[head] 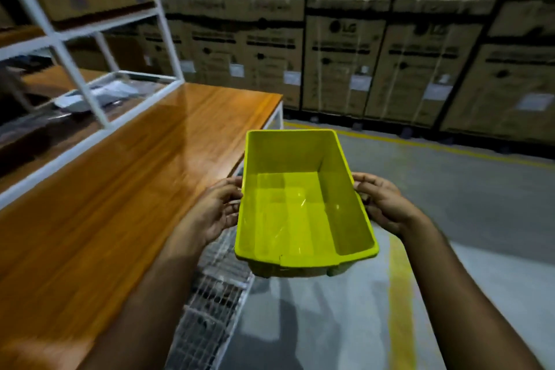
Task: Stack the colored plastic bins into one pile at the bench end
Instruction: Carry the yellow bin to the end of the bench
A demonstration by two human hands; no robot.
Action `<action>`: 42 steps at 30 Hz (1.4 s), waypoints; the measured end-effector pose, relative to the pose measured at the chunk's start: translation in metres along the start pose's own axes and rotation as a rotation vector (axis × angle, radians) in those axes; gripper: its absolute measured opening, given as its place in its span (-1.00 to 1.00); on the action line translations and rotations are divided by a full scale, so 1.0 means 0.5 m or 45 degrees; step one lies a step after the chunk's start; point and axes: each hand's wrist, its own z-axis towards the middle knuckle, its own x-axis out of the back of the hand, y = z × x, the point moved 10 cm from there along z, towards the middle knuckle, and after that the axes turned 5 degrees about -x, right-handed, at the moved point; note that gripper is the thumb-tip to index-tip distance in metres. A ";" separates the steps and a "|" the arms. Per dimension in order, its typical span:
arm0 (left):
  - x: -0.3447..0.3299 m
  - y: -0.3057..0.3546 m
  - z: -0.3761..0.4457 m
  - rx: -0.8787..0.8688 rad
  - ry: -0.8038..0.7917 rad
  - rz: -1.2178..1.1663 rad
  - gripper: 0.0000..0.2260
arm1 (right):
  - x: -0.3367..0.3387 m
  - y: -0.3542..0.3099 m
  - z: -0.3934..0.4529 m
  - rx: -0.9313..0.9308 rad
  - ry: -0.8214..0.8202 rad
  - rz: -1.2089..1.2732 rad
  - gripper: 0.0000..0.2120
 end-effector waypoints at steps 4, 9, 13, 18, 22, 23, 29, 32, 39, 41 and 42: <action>-0.172 -0.033 0.148 0.043 -0.092 0.051 -0.65 | 0.192 -0.056 0.048 0.031 0.128 0.023 -0.77; -0.316 -0.019 0.307 0.070 -0.135 0.052 -0.66 | 0.348 -0.124 0.140 0.001 0.194 0.007 -0.76; -0.373 0.033 0.417 0.026 -0.147 0.045 -0.71 | 0.411 -0.189 0.256 -0.004 0.149 -0.037 -0.74; -0.376 0.113 0.587 -0.036 -0.105 0.008 -0.72 | 0.429 -0.277 0.446 0.032 0.104 -0.051 -0.73; -0.349 0.197 0.735 -0.068 -0.042 -0.026 -0.71 | 0.404 -0.354 0.618 0.068 0.017 -0.046 -0.71; -0.334 0.220 0.769 -0.071 -0.010 -0.038 -0.70 | 0.392 -0.374 0.665 0.067 0.002 -0.059 -0.71; -0.221 0.331 0.864 -0.172 0.157 -0.090 -0.70 | 0.274 -0.474 0.890 0.076 -0.169 -0.095 -0.73; -0.148 0.364 0.871 -0.220 0.279 -0.158 -0.70 | 0.184 -0.503 0.981 0.063 -0.281 -0.157 -0.73; 0.023 0.402 0.847 -0.330 0.623 -0.275 -0.70 | -0.052 -0.516 1.163 0.001 -0.567 -0.409 -0.76; 0.059 0.399 0.832 -0.323 0.740 -0.260 -0.71 | -0.109 -0.516 1.199 0.001 -0.643 -0.444 -0.76; 0.076 0.399 0.825 -0.329 0.802 -0.261 -0.71 | -0.138 -0.516 1.215 -0.001 -0.689 -0.458 -0.76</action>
